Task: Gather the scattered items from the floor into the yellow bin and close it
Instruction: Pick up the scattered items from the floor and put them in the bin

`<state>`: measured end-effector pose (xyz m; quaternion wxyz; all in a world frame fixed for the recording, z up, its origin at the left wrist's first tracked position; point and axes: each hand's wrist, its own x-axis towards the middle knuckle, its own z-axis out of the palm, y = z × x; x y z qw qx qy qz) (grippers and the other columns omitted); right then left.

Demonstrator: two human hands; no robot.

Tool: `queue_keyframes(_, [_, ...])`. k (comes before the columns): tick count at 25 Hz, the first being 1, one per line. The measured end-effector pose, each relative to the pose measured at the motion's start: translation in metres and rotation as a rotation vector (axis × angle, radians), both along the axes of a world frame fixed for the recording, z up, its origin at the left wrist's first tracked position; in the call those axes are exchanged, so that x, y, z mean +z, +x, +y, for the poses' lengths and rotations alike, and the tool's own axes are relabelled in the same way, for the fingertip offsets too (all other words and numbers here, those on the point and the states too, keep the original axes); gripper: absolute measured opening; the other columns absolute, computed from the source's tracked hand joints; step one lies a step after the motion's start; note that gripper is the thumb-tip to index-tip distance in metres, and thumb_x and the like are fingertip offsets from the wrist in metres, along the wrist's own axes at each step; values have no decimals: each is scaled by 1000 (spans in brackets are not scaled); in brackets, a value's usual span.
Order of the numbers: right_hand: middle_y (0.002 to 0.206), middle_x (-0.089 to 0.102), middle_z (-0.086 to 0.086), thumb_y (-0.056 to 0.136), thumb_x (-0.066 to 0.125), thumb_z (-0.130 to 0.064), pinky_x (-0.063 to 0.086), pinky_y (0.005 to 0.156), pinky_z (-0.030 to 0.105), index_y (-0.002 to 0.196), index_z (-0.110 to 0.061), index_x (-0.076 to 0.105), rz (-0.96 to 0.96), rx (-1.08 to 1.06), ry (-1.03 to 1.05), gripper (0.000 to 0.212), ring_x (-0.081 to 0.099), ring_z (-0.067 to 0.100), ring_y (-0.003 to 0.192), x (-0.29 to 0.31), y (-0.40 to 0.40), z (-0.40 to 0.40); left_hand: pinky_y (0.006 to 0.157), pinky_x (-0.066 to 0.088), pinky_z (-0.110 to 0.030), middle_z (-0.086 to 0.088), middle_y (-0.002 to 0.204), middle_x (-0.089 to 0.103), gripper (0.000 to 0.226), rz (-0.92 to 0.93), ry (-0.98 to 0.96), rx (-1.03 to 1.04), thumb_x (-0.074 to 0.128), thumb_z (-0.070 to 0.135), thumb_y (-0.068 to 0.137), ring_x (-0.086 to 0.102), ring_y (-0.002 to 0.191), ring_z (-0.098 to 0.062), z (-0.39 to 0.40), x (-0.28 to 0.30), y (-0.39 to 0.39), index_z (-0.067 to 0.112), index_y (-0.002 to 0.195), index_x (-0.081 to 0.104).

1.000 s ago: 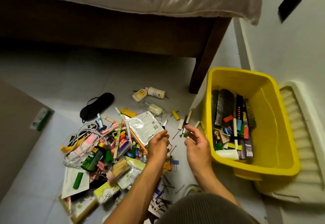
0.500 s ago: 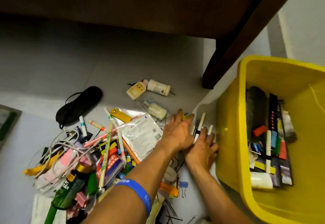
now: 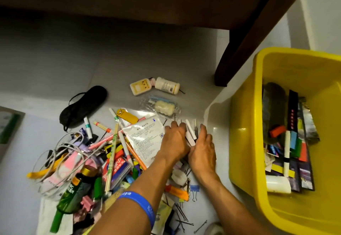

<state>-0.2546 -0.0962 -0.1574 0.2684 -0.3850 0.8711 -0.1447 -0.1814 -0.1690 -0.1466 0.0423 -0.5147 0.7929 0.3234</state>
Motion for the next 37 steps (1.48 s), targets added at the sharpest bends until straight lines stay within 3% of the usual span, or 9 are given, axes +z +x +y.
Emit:
queue_keyframes(2, [146,42,12,92,54,-5,49,99,37,154,-21,17,-140,-41,10,74,49,28,125,-1,-3,4,66,37,-21,-3,100,51,39,118,120,162,72,16,77,52,87,-20,14,-2,6,15,112,56])
queue_keyframes(7, [122,60,5,94,46,-7,55,90,36,132,-30,54,-590,-222,-100,45,60,19,106,4,12,14,62,41,-5,10,97,66,40,448,511,693,54,-2,80,61,86,0,33,2,3,24,108,63])
queue_keyframes(12, [111,65,15,84,37,13,55,77,28,130,-16,57,-952,-481,-190,58,64,23,102,21,31,18,83,56,-44,-15,101,72,44,677,751,970,46,12,65,68,96,-27,52,15,16,23,102,68])
queue_keyframes(15, [99,68,12,84,36,13,55,75,23,118,-14,63,-1136,-482,-322,51,68,19,99,57,46,29,88,52,-45,-13,102,71,24,800,674,1024,51,25,86,67,101,-29,66,47,28,20,100,69])
queue_keyframes(22, [110,70,-9,103,45,-25,51,68,10,126,-28,60,-856,-472,-562,28,66,-5,93,166,-3,62,82,59,-31,0,100,74,19,1009,536,734,49,18,100,70,94,-13,98,181,-21,21,105,68])
queue_keyframes(27, [117,71,9,102,44,-30,58,79,36,129,-24,60,-1034,-771,-780,32,69,23,105,222,-94,87,77,57,-27,2,105,71,30,1011,804,543,47,37,100,69,93,-13,115,251,-99,23,112,71])
queue_keyframes(31, [134,58,19,103,36,-38,44,100,46,133,-9,53,-1151,-884,-556,44,57,32,115,218,-133,111,84,47,-25,7,120,63,46,971,875,539,40,47,101,61,101,-8,120,246,-103,18,130,60])
queue_keyframes(34, [146,49,13,103,39,-33,32,111,42,137,-12,50,-948,-870,-528,42,47,27,133,207,-120,109,74,50,-19,16,95,71,32,992,722,564,42,45,100,65,89,-1,114,224,-68,28,97,69])
queue_keyframes(37, [128,61,7,102,44,-26,46,97,33,124,-18,60,-748,-689,-610,28,58,20,117,204,-72,85,80,51,-27,10,96,71,25,981,568,797,48,37,99,65,97,-11,104,196,-19,30,89,70])
